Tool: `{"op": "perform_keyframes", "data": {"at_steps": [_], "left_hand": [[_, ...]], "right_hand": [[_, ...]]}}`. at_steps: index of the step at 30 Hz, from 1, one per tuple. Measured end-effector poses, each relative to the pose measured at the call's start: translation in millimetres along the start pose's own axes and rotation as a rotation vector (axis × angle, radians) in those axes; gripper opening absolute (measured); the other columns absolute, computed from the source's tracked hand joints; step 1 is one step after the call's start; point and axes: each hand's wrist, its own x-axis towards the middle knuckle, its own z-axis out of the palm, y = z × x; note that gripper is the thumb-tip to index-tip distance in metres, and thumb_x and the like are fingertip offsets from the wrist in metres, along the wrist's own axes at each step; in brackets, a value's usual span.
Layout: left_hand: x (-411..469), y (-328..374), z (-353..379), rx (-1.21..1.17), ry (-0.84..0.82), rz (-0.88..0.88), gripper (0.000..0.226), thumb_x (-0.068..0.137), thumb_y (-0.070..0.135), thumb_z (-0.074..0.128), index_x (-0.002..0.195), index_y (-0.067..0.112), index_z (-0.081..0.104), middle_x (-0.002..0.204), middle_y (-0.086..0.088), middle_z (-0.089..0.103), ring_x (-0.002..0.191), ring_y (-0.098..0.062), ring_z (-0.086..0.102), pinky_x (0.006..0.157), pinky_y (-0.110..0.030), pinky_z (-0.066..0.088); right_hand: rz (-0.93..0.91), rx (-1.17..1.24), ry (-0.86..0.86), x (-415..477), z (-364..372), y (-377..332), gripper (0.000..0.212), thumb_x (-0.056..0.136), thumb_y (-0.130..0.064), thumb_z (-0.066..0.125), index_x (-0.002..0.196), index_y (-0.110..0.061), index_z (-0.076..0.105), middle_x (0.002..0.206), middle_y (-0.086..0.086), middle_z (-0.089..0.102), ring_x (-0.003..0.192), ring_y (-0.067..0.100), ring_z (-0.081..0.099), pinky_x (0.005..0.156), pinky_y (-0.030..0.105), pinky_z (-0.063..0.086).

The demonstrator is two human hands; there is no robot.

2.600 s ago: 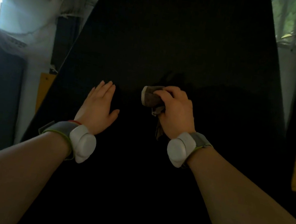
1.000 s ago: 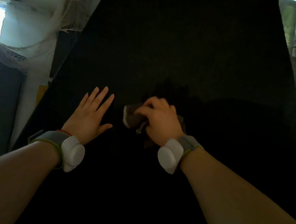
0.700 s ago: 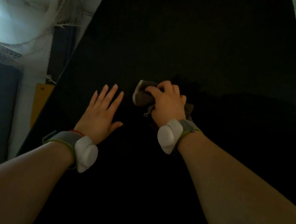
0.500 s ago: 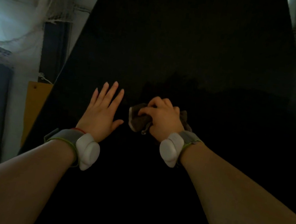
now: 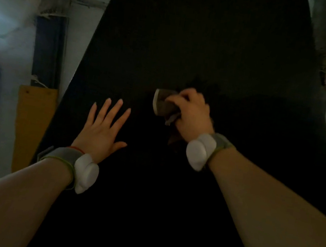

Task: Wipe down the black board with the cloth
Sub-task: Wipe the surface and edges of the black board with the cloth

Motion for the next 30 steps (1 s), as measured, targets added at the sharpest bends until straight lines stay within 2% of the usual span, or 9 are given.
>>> {"op": "perform_keyframes", "data": {"at_steps": [4,7,9,15,21,26,28,30], "left_hand": [[0,2,-2,-0.004,0.010,0.008,0.088,0.085,0.056,0.047,0.140,0.030,-0.017,0.157,-0.007,-0.015,0.134,-0.019,-0.029,0.107,-0.045,-0.019],[1,2,-1,-0.003,0.031,-0.001,0.087,0.084,0.058,0.044,0.139,0.030,-0.018,0.157,-0.007,-0.016,0.133,-0.018,-0.029,0.106,-0.045,-0.020],[1,2,1,-0.008,0.050,-0.004,0.088,0.084,0.057,0.046,0.140,0.030,-0.016,0.157,-0.007,-0.013,0.133,-0.018,-0.028,0.107,-0.045,-0.019],[-1,3,3,-0.021,0.080,0.015,0.091,0.082,0.052,0.052,0.145,0.026,-0.009,0.158,-0.008,-0.009,0.135,-0.019,-0.024,0.107,-0.045,-0.020],[-19,20,8,-0.034,0.120,-0.029,0.087,0.082,0.038,0.064,0.150,0.014,0.015,0.157,-0.015,0.004,0.143,-0.034,-0.005,0.110,-0.048,-0.013],[-36,22,16,-0.031,0.081,-0.014,0.097,0.079,0.042,0.069,0.146,0.016,0.005,0.157,-0.016,0.006,0.142,-0.035,-0.004,0.111,-0.050,-0.008],[-35,22,18,-0.038,0.071,-0.012,0.099,0.077,0.042,0.070,0.146,0.017,0.004,0.157,-0.016,0.006,0.142,-0.033,-0.005,0.111,-0.051,-0.009],[-35,22,22,-0.048,0.066,-0.004,0.100,0.077,0.044,0.069,0.146,0.018,0.002,0.157,-0.016,0.005,0.140,-0.029,-0.011,0.111,-0.050,-0.011]], "right_hand": [[0.071,-0.064,0.128,39,6,7,0.045,0.086,-0.013,0.056,0.124,-0.036,0.051,0.132,0.005,0.035,0.119,0.031,0.035,0.099,0.048,0.029],[0.169,-0.065,0.133,50,22,4,0.047,0.086,-0.014,0.054,0.127,-0.036,0.048,0.132,0.005,0.034,0.120,0.033,0.032,0.097,0.052,0.029],[0.142,-0.087,0.127,46,30,1,0.046,0.085,-0.015,0.055,0.125,-0.036,0.050,0.131,0.004,0.035,0.119,0.032,0.032,0.095,0.050,0.028],[-0.072,-0.118,-0.055,-1,46,-11,0.036,0.085,-0.014,0.059,0.116,-0.032,0.062,0.128,0.002,0.040,0.118,0.029,0.032,0.085,0.038,0.020],[-0.172,-0.165,-0.285,-56,67,-18,0.030,0.091,-0.022,0.056,0.117,-0.034,0.062,0.128,-0.001,0.039,0.117,0.024,0.030,0.086,0.036,0.017],[-0.173,-0.153,-0.548,-82,64,-17,0.031,0.094,-0.017,0.050,0.120,-0.031,0.060,0.133,-0.001,0.037,0.120,0.023,0.031,0.094,0.036,0.022],[-0.118,-0.077,-0.496,-79,51,-21,0.036,0.091,-0.010,0.053,0.122,-0.027,0.060,0.132,0.002,0.040,0.120,0.024,0.034,0.097,0.038,0.026],[-0.052,-0.034,-0.275,-68,38,-27,0.042,0.088,-0.006,0.053,0.126,-0.025,0.057,0.133,0.005,0.040,0.121,0.027,0.035,0.098,0.041,0.029]]}}
